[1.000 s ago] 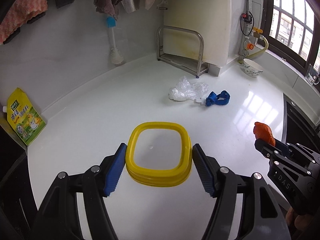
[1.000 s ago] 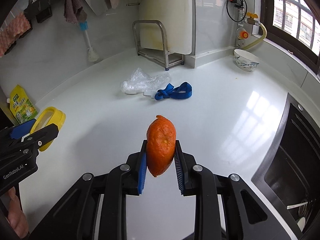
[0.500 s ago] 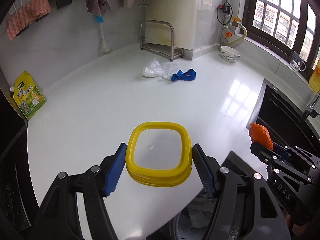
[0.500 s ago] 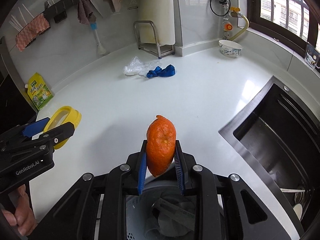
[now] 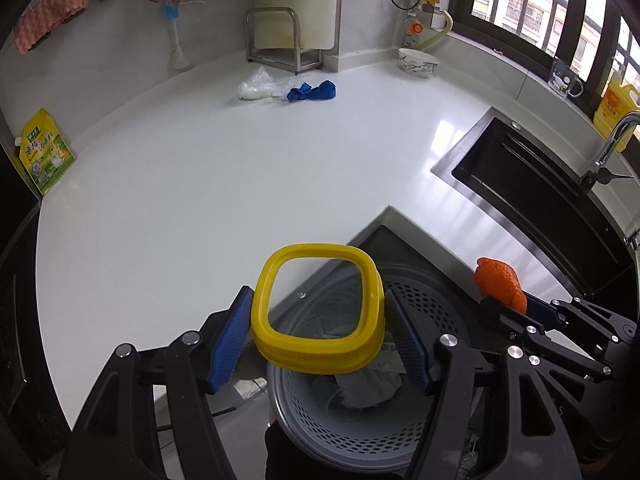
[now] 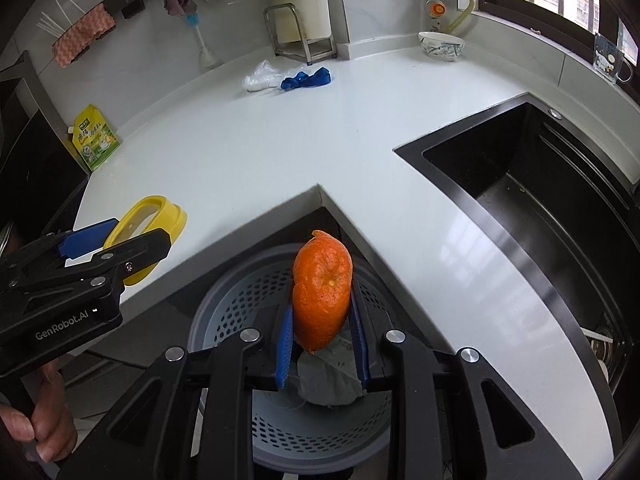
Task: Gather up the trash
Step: 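Carry the yellow lid and orange over the grey bin with both tools, then open both tools to drop the lid and orange into the bin, then lift both open tools from the bin back toward the counter, then close the right tool on the blue strap while the left tool grasps the clear bag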
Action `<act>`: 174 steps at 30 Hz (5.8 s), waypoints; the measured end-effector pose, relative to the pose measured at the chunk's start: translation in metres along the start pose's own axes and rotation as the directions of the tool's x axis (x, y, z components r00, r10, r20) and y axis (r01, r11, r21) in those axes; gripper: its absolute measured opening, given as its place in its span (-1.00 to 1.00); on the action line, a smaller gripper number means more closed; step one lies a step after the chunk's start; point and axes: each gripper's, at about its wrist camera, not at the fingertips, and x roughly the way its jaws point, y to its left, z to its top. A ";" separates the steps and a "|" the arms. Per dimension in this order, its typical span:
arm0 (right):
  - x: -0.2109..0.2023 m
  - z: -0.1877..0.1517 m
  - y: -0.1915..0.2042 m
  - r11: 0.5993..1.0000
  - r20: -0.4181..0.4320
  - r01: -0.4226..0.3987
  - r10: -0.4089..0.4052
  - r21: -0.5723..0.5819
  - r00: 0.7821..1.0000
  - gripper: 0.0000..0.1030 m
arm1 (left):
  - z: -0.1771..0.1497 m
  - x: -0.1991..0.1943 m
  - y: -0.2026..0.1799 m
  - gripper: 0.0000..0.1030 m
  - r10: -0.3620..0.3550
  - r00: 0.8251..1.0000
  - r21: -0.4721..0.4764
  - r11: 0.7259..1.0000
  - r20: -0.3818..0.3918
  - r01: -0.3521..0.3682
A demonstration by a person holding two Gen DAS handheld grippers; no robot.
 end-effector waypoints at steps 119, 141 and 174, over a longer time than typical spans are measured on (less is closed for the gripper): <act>0.037 0.118 0.026 0.996 0.098 0.004 -0.013 0.089 0.995 0.39 | 0.124 0.019 0.104 0.88 0.079 0.991 -0.026 0.997 0.107 -0.077; 0.168 0.248 0.043 0.981 0.075 0.080 -0.094 0.176 0.993 0.39 | 0.241 0.144 0.177 0.88 0.048 0.993 0.033 0.998 0.110 -0.052; 0.283 0.332 0.047 0.884 -0.046 0.293 -0.297 0.364 0.954 0.38 | 0.284 0.221 0.213 0.88 0.026 0.994 0.030 0.999 0.111 -0.029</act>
